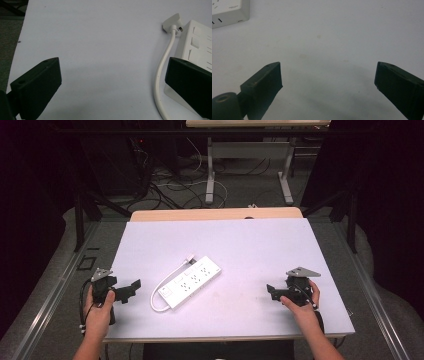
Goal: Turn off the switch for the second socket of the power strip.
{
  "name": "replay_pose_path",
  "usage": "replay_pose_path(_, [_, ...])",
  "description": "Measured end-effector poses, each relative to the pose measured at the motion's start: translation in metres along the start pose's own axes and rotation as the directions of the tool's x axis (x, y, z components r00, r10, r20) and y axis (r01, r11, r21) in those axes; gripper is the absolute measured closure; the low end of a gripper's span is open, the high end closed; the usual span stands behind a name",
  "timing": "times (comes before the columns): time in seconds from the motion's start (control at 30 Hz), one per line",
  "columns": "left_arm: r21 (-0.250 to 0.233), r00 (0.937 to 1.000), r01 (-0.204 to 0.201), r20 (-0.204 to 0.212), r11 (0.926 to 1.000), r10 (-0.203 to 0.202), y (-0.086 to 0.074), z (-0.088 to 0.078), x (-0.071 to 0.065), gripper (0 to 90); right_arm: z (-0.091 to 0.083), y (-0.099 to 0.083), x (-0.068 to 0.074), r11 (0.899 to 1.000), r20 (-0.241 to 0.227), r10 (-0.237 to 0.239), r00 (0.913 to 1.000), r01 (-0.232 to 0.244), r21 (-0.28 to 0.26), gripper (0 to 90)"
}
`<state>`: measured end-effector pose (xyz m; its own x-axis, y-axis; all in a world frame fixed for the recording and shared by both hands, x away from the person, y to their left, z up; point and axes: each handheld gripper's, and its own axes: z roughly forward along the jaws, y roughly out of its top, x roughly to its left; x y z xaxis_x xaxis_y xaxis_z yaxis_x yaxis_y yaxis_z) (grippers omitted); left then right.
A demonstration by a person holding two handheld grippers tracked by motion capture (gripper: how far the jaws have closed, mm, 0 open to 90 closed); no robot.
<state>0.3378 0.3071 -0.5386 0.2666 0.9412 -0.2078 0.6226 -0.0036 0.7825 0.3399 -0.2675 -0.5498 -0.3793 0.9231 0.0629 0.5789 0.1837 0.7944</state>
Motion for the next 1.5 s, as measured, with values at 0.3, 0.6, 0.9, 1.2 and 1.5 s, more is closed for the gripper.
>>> replay_pose_path(0.3, [-0.022,0.9994,0.031,-0.013,0.9993,-0.031,-0.006,0.0,0.008,0.7,0.0,0.0,0.0,1.0,0.002,-0.001,1.0,0.001,0.003,6.9])
replay_pose_path(0.6, [-0.015,0.9983,0.056,-0.013,0.9983,-0.057,-0.012,0.0,0.017,0.8,0.0,0.0,-0.001,1.0,0.003,-0.001,1.0,0.001,0.004,6.9])
replay_pose_path(0.9, [-0.003,0.998,0.063,-0.011,0.998,-0.063,-0.016,0.003,0.021,1.0,0.001,-0.001,-0.002,1.0,0.006,-0.004,1.0,0.004,0.005,6.9])
replay_pose_path(1.2, [-0.007,0.9978,0.066,-0.008,0.9978,-0.066,-0.018,0.004,0.023,1.2,0.002,-0.001,-0.002,1.0,0.007,-0.005,1.0,0.005,0.006,6.9])
replay_pose_path(1.5, [0.01,0.9988,0.048,-0.007,0.9988,-0.048,-0.018,0.006,0.022,1.4,0.003,-0.001,-0.001,1.0,0.007,0.0,1.0,0.0,0.01,6.9])
